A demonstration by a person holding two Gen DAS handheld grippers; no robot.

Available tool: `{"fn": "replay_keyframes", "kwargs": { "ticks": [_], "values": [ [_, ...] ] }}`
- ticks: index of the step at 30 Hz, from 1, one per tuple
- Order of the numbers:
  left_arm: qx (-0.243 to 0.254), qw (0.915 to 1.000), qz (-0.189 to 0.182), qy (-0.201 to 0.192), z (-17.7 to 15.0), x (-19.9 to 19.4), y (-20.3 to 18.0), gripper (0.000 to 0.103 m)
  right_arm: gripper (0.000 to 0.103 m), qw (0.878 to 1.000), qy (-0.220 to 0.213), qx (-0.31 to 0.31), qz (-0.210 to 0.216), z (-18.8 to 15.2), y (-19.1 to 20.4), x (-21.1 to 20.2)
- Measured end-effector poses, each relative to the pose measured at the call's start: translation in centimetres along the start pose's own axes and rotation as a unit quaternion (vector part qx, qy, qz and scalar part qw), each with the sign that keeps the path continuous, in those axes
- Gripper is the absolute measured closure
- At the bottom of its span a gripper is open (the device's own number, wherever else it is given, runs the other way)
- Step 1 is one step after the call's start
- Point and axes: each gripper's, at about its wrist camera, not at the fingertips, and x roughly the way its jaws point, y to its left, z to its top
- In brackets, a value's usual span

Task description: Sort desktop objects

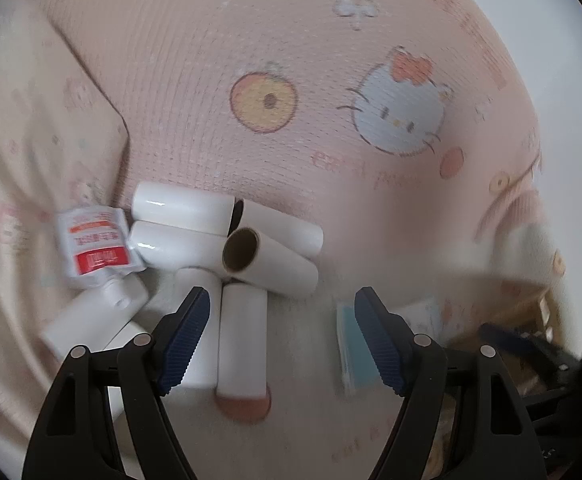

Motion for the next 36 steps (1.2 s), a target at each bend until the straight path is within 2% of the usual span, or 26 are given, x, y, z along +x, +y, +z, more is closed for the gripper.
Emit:
{"fn": "replay_keyframes", "kwargs": {
  "ticks": [2,3,5,9,13,17,20,23,29,31,34,36],
  "values": [
    [-0.025,0.9996,-0.011,0.009,0.3,1.4,1.4,0.029,0.006,1.000,0.004,0.010,0.015,0.4,-0.5,1.6],
    [-0.037,0.9991,-0.004,0.020,0.5,2.1,1.9,0.034,0.006,1.000,0.006,0.015,0.021,0.5,-0.7,2.2],
    [-0.045,0.9988,0.005,0.015,0.7,2.3,2.5,0.037,0.006,0.999,0.014,0.029,0.024,1.0,-1.1,3.8],
    [-0.041,0.9991,0.001,0.005,1.3,2.9,2.5,0.037,0.006,0.999,0.010,0.024,0.019,1.7,-1.2,6.2],
    [-0.032,0.9994,-0.010,-0.001,1.6,3.4,2.4,0.038,0.006,0.999,0.010,0.023,0.048,2.4,-1.2,8.6],
    [-0.032,0.9994,-0.016,0.003,2.1,4.3,2.5,0.050,0.006,0.998,0.015,0.019,0.063,3.0,-0.9,10.9],
    [-0.032,0.9990,-0.030,0.012,2.2,4.7,2.5,0.053,0.008,0.996,0.014,-0.002,0.084,3.6,0.0,12.3],
    [-0.020,0.9996,-0.018,0.008,2.1,4.8,2.2,0.055,0.012,0.995,0.020,-0.018,0.098,4.2,0.7,13.7],
    [-0.025,0.9990,-0.014,0.033,2.2,6.2,2.4,0.070,0.023,0.990,0.048,-0.011,0.135,4.6,0.8,16.1],
    [-0.026,0.9991,-0.010,0.033,2.3,6.3,2.5,0.071,0.031,0.989,0.054,-0.012,0.139,4.5,0.8,16.5],
    [-0.024,0.9993,-0.003,0.029,2.4,6.2,2.4,0.071,0.035,0.988,0.051,-0.016,0.146,4.6,1.0,16.4],
    [-0.022,0.9997,0.006,0.013,2.5,5.6,2.5,0.071,0.035,0.988,0.050,-0.023,0.142,4.6,1.1,16.2]
  ]
}}
